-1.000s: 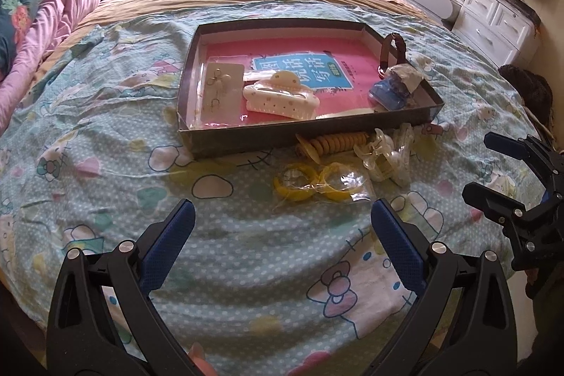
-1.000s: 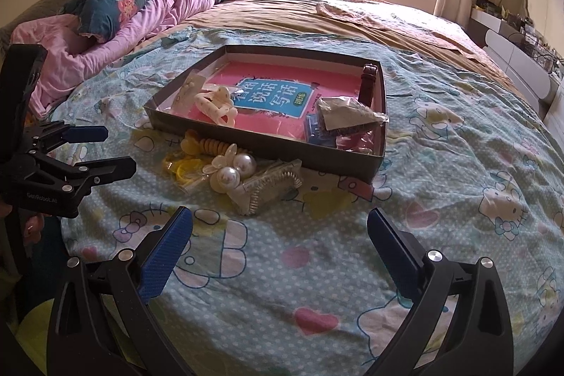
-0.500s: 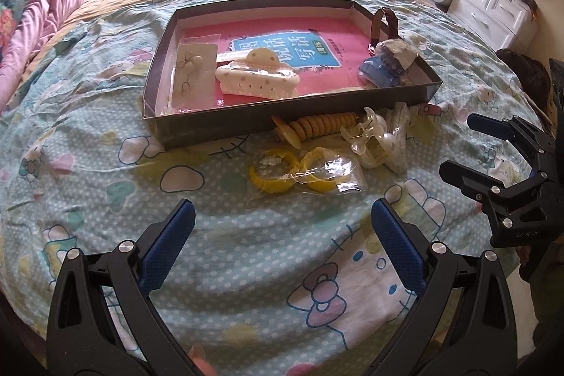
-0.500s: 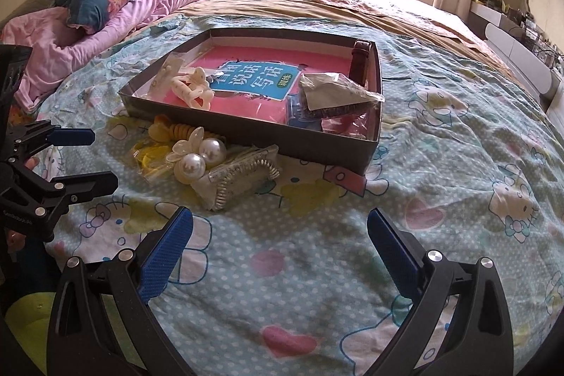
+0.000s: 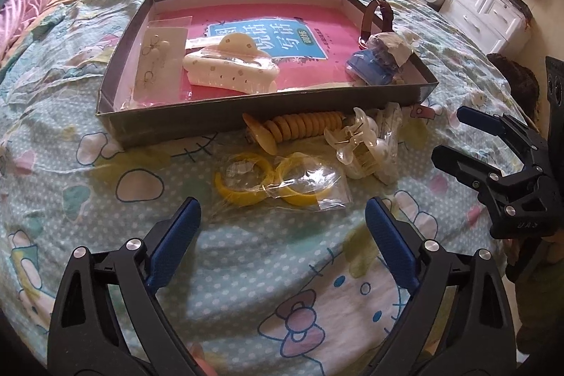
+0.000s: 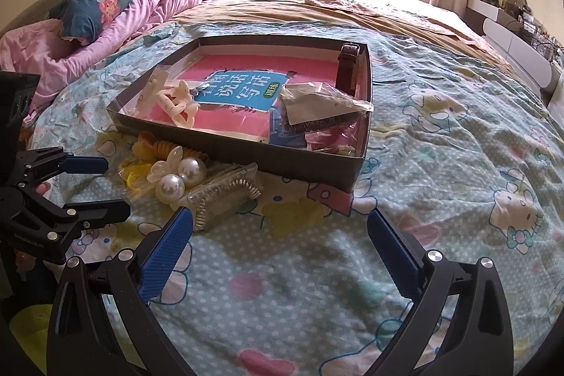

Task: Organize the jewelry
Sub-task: 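Grasp clear bag of yellow bangles with left tool while right tool grasps clear coil comb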

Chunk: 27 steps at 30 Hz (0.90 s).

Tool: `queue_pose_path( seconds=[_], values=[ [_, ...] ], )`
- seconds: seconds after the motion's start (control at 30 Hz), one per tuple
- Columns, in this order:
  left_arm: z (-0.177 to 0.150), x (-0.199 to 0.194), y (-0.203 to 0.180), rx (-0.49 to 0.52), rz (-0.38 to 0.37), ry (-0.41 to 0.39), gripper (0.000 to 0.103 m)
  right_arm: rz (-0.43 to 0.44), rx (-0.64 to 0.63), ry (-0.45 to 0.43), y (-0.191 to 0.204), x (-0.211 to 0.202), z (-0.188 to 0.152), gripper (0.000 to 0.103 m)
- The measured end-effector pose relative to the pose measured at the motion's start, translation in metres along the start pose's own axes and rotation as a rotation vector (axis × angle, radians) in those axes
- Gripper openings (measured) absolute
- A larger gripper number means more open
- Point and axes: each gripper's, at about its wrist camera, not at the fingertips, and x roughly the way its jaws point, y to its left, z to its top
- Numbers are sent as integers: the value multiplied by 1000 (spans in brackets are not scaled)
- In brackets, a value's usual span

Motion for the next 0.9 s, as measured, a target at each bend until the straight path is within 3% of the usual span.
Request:
queue_pose_path(
  seconds=[0.17,0.23,0.43,0.9],
  values=[
    [4,11,-4,13,30,11,82,12,-2,6,1,3,2,99],
    [5,13,-2,16,48,8,74,21,-7,8,3,5,4,99],
    [5,10,2,28,34,1,70,58,-58,36,18,18,6,99],
    [-1,-4,16,-15,19,-20,68,91,-187,109,39,52,10,98]
  ],
)
